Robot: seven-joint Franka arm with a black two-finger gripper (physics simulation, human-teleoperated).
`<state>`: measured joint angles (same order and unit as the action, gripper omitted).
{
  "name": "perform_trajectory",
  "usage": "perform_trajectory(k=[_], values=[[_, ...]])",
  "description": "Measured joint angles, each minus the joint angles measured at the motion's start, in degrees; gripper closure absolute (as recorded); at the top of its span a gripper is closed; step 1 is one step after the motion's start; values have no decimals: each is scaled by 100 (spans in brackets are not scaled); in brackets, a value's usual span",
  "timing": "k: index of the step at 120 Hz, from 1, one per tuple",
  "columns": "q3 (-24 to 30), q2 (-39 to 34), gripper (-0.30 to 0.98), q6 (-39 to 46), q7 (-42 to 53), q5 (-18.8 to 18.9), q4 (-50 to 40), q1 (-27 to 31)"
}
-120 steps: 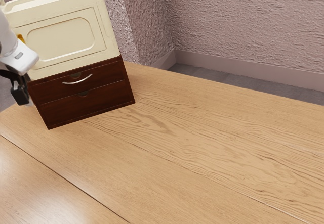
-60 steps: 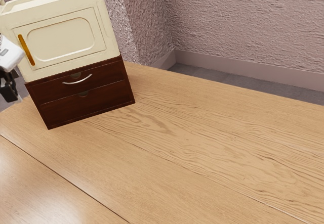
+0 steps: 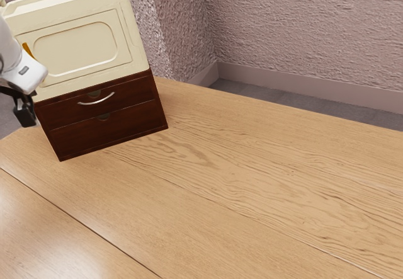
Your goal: Pull the drawer handle with one arm to open the drawer
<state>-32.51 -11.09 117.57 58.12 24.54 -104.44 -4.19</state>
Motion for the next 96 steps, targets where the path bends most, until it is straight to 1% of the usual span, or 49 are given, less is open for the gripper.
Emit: perform_trajectory(k=[58,71,96], values=[[-92,423,0,391,62,-100,50,10],[-97,669,0,473,141,-307,227,3],[-97,832,0,662,265,-507,258,61]])
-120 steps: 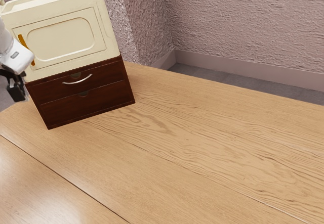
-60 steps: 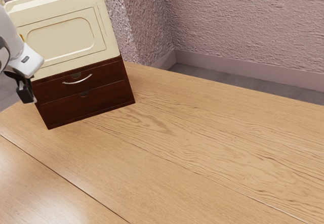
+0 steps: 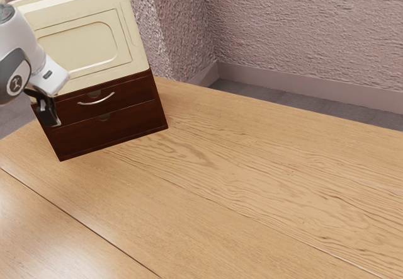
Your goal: Pull the drawer handle with one arm to open the drawer
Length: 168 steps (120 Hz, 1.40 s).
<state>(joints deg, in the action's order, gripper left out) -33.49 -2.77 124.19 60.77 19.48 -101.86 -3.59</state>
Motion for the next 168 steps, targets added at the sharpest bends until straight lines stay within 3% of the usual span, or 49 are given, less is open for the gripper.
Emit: perform_trajectory(k=[112,168], values=[[0,689,0,537,420,-569,174,183],[21,1451,0,605,711,-1313,742,294]])
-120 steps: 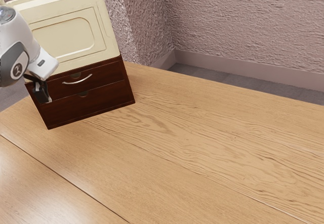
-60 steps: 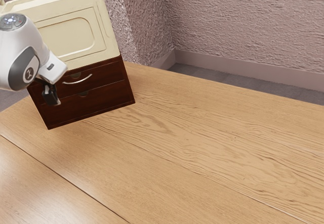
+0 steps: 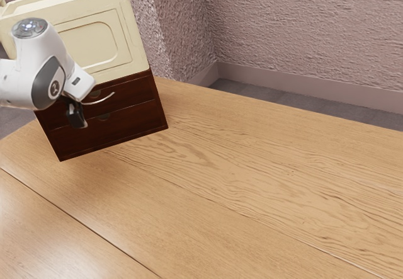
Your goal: Pull the drawer handle with one arm to open the drawer
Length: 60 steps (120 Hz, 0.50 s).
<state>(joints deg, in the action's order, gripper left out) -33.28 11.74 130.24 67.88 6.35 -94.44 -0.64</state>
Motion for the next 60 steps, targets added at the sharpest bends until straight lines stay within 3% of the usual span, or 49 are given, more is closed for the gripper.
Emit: perform_trajectory(k=[60], values=[[100,592,0,11,331,-463,521,117]])
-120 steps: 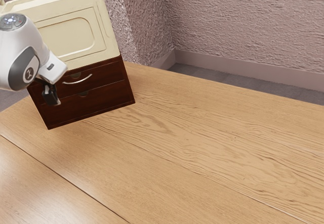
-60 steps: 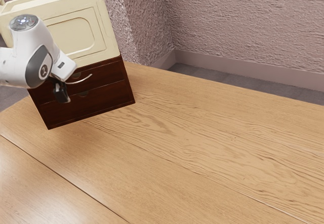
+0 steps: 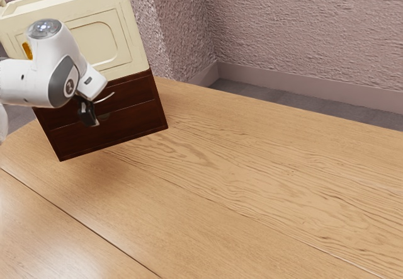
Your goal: Pull the drawer handle with one arm to open the drawer
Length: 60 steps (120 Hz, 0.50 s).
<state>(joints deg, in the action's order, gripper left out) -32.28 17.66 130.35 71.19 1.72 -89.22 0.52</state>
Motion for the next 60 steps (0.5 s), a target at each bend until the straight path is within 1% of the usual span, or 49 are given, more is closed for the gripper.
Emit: perform_trajectory(k=[36,60], values=[[180,192,0,-1,165,-154,77,138],[196,-13,4,0,235,-167,-70,109]])
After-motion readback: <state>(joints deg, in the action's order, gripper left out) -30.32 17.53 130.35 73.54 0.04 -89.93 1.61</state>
